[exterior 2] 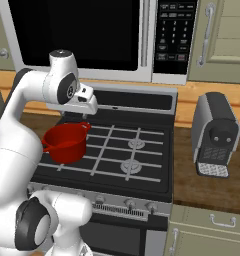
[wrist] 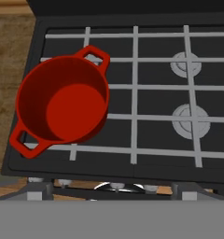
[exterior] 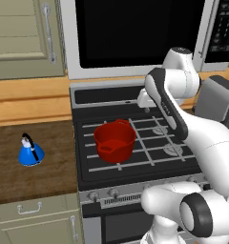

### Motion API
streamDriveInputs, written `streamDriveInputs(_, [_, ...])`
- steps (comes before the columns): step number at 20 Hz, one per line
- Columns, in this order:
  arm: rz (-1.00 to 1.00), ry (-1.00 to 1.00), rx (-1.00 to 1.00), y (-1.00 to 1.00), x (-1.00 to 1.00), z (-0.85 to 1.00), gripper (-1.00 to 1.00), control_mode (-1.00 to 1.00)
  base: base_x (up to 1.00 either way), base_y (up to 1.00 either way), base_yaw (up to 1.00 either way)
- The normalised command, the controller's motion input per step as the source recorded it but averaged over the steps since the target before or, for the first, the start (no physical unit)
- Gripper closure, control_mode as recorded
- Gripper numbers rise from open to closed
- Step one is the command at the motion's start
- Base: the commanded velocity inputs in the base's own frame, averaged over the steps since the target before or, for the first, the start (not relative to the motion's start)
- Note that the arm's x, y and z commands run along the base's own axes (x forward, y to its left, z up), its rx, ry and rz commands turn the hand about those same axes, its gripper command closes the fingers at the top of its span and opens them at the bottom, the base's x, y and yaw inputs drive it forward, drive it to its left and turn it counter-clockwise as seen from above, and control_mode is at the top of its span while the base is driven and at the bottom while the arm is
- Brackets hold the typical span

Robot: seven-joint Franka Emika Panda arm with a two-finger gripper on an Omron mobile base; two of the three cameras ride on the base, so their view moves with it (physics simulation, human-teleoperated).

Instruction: Pick the kettle from the counter and place it on a stove burner. Then turn the burner on.

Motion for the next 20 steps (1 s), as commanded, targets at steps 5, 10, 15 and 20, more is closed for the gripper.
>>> streamDriveInputs(5, [0.01, 0.02, -0.02, 0.53, -0.07, -0.02, -1.00, -1.00, 0.00, 0.00, 0.00])
streamDriveInputs(10, [0.00, 0.06, -0.10, 0.98, 0.03, -0.15, -1.00, -1.00, 0.00, 0.00, 0.00])
streamDriveInputs(15, [0.03, 0.00, -0.01, 0.27, -0.01, 0.00, -1.00, -1.00, 0.00, 0.00, 0.00])
streamDriveInputs(20, [0.00, 0.00, 0.00, 0.00, 0.00, 0.00, -1.00, -1.00, 0.00, 0.00, 0.00])
